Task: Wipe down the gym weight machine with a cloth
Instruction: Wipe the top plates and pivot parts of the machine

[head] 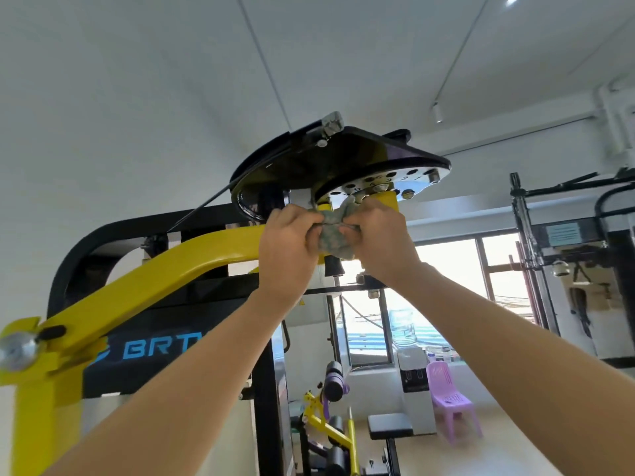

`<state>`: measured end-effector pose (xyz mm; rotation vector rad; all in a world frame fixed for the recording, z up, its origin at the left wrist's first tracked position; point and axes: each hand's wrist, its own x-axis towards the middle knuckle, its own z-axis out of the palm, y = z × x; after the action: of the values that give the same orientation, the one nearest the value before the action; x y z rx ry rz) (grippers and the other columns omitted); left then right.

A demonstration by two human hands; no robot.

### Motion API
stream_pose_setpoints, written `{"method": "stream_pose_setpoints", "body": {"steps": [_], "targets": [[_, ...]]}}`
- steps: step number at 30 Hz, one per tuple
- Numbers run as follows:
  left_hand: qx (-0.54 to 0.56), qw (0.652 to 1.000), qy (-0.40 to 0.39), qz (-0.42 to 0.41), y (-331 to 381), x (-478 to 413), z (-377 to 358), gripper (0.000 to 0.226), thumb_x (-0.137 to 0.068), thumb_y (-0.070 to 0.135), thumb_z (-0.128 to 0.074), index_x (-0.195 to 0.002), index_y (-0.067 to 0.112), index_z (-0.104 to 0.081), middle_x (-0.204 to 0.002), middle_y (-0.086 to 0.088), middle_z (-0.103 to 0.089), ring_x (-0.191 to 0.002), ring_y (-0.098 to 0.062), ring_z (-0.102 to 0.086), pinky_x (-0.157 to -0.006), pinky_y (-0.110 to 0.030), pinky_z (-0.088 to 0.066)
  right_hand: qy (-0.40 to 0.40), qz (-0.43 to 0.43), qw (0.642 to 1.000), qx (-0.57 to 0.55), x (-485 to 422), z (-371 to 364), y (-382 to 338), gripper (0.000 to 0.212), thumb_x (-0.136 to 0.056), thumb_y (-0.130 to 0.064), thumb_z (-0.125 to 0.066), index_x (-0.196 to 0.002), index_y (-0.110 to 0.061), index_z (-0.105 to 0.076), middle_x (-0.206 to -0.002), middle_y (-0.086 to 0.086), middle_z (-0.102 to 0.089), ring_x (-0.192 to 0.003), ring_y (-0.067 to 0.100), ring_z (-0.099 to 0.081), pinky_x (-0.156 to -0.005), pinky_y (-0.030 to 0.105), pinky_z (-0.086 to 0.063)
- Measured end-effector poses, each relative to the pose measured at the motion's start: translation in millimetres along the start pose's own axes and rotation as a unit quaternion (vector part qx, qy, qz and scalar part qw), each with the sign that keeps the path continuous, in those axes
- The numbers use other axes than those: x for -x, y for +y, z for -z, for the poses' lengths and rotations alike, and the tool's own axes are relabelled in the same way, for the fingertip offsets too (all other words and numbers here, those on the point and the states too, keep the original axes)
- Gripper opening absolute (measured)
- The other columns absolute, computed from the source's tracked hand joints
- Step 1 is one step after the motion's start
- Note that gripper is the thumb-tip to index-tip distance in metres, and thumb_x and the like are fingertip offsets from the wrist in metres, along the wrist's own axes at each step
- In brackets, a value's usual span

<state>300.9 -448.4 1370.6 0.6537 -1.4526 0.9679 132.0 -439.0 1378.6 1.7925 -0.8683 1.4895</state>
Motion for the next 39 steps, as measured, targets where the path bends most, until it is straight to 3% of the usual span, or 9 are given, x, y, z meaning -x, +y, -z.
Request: {"method": "stream_pose_setpoints", "body": {"steps": [5,11,16,21,23,26,32,35,39], "targets": [[0.003,0.996,-0.051,-0.067,15,-12,-14,0.017,-0.091,0.016,-0.072,-0.107,0.012,-0.077,-0.092,-0.006,-0.069,-0.088,-0.026,-0.060,-0.075,-0.032,-0.050,0.015,-0.037,0.998,0.043,7,19,16,0.014,-0.089,-0.018,-0.071,-0.090,-0.006,-0.078,-0.085,0.013,-0.065,-0.073,0.016,-0.045,-0.069,0.024,-0.031],[0.009,0.996,-0.039,-0.077,25,-5,-24,0.016,-0.087,0.024,-0.077,-0.094,0.010,-0.079,-0.085,-0.006,-0.066,-0.084,-0.024,-0.057,-0.078,-0.036,-0.051,-0.010,-0.113,0.990,0.081,10,31,27,0.015,-0.092,-0.014,-0.065,-0.091,-0.013,-0.080,-0.076,0.006,-0.052,-0.071,0.021,-0.046,-0.064,0.027,-0.028],[0.033,0.992,-0.070,-0.099,31,-1,-31,0.018,-0.092,0.025,-0.072,-0.098,0.010,-0.079,-0.088,-0.006,-0.065,-0.087,-0.025,-0.058,-0.082,-0.040,-0.053,-0.001,-0.184,0.983,-0.005,8,36,34,0.017,-0.089,-0.009,-0.065,-0.092,-0.013,-0.081,-0.081,0.011,-0.070,-0.078,0.029,-0.060,-0.067,0.034,-0.046],[0.025,0.987,-0.093,-0.127,43,-9,-39,0.026,-0.094,0.026,-0.069,-0.112,0.009,-0.076,-0.098,-0.007,-0.065,-0.096,-0.025,-0.056,-0.085,-0.037,-0.053,0.016,-0.285,0.955,-0.074,8,36,57,0.020,-0.088,-0.005,-0.064,-0.094,-0.013,-0.080,-0.091,0.010,-0.075,-0.086,0.029,-0.065,-0.074,0.034,-0.052],[0.036,0.986,-0.096,-0.131,49,-9,-43,0.024,-0.093,0.025,-0.070,-0.110,0.011,-0.077,-0.098,-0.006,-0.066,-0.094,-0.025,-0.055,-0.084,-0.038,-0.052,-0.020,-0.332,0.935,-0.123,10,40,65,0.017,-0.086,-0.002,-0.067,-0.089,-0.013,-0.080,-0.086,0.010,-0.073,-0.079,0.024,-0.064,-0.068,0.032,-0.055],[0.056,0.983,-0.105,-0.140,54,-4,-46,0.015,-0.091,0.022,-0.074,-0.101,0.012,-0.079,-0.091,-0.005,-0.066,-0.089,-0.026,-0.056,-0.079,-0.039,-0.051,-0.115,-0.374,0.907,-0.155,15,50,73,0.015,-0.081,0.003,-0.071,-0.081,-0.010,-0.077,-0.075,0.004,-0.066,-0.063,0.013,-0.052,-0.050,0.019,-0.041],[0.095,0.979,-0.156,-0.094,64,14,-46,0.014,-0.094,0.019,-0.068,-0.083,0.011,-0.072,-0.079,-0.003,-0.063,-0.083,-0.019,-0.048,-0.078,-0.033,-0.041,-0.243,-0.325,0.898,-0.169,27,76,81,0.010,-0.082,0.004,-0.069,-0.089,0.008,-0.074,-0.075,0.018,-0.065,-0.068,0.019,-0.056,-0.057,0.023,-0.049],[0.129,0.972,-0.188,-0.059,68,29,-42,0.015,-0.095,0.020,-0.065,-0.083,0.012,-0.070,-0.083,0.000,-0.061,-0.087,-0.016,-0.044,-0.080,-0.031,-0.037,-0.236,-0.273,0.915,-0.181,33,87,83,0.006,-0.081,0.005,-0.072,-0.086,0.005,-0.076,-0.077,0.030,-0.067,-0.066,0.022,-0.059,-0.060,0.025,-0.051],[0.143,0.966,-0.213,-0.022,85,53,-29,0.014,-0.094,0.023,-0.066,-0.084,0.016,-0.068,-0.084,0.008,-0.054,-0.089,-0.015,-0.046,-0.078,-0.029,-0.035,-0.250,-0.222,0.926,-0.177,44,97,83,0.005,-0.080,-0.001,-0.078,-0.078,-0.006,-0.079,-0.076,0.020,-0.072,-0.064,0.017,-0.060,-0.058,0.022,-0.052]]}}
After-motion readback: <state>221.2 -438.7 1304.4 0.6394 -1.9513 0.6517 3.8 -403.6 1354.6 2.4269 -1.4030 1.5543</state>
